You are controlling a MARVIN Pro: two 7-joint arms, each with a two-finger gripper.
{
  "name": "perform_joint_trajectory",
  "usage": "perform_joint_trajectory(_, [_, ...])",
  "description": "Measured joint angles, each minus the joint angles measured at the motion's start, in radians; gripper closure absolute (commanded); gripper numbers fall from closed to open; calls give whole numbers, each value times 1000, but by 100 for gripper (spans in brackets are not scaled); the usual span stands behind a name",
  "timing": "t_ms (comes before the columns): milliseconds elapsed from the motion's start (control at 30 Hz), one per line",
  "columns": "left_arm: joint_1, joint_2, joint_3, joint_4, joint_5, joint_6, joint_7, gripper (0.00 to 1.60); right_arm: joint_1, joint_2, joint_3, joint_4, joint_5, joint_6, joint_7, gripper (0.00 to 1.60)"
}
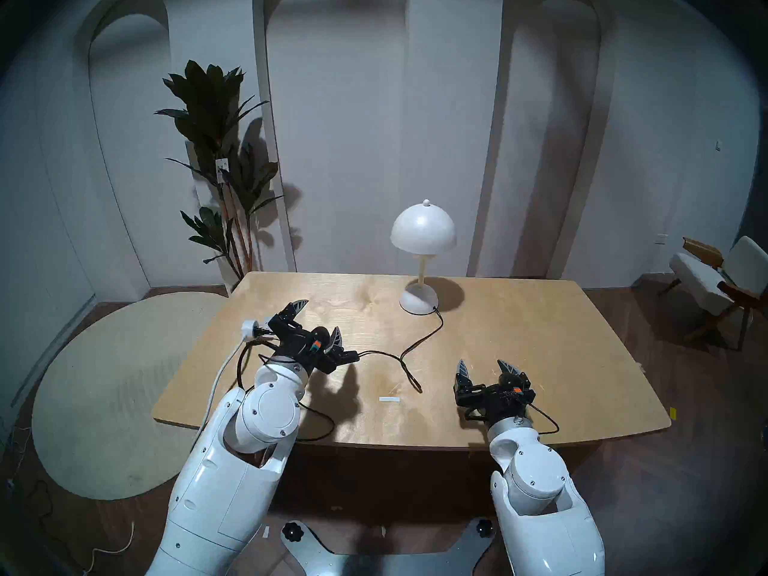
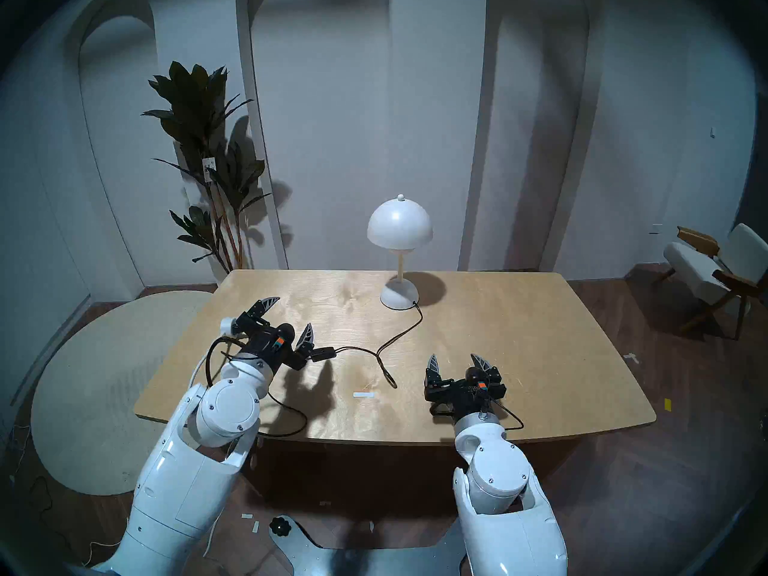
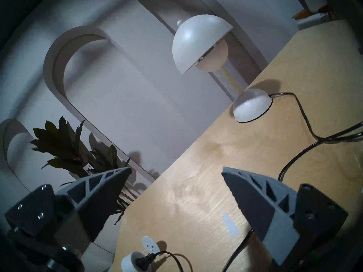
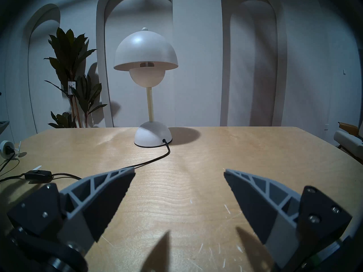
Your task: Turn on the table lamp by pressing the switch
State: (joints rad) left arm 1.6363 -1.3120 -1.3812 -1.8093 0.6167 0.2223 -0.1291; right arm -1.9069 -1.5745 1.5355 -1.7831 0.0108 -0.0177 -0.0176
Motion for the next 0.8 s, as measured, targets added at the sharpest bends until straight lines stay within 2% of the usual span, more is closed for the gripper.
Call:
perform_joint_trajectory(367, [-107,24,66,101,164,86,-44,0,0,0,0,0,0,0,0,0])
perform_joint_trajectory(567, [-141,44,105,150,253,125,-51,0,0,0,0,0,0,0,0,0])
perform_joint_trajectory(800, [-166,67,140,158,331,167,-67,0,0,0,0,0,0,0,0,0])
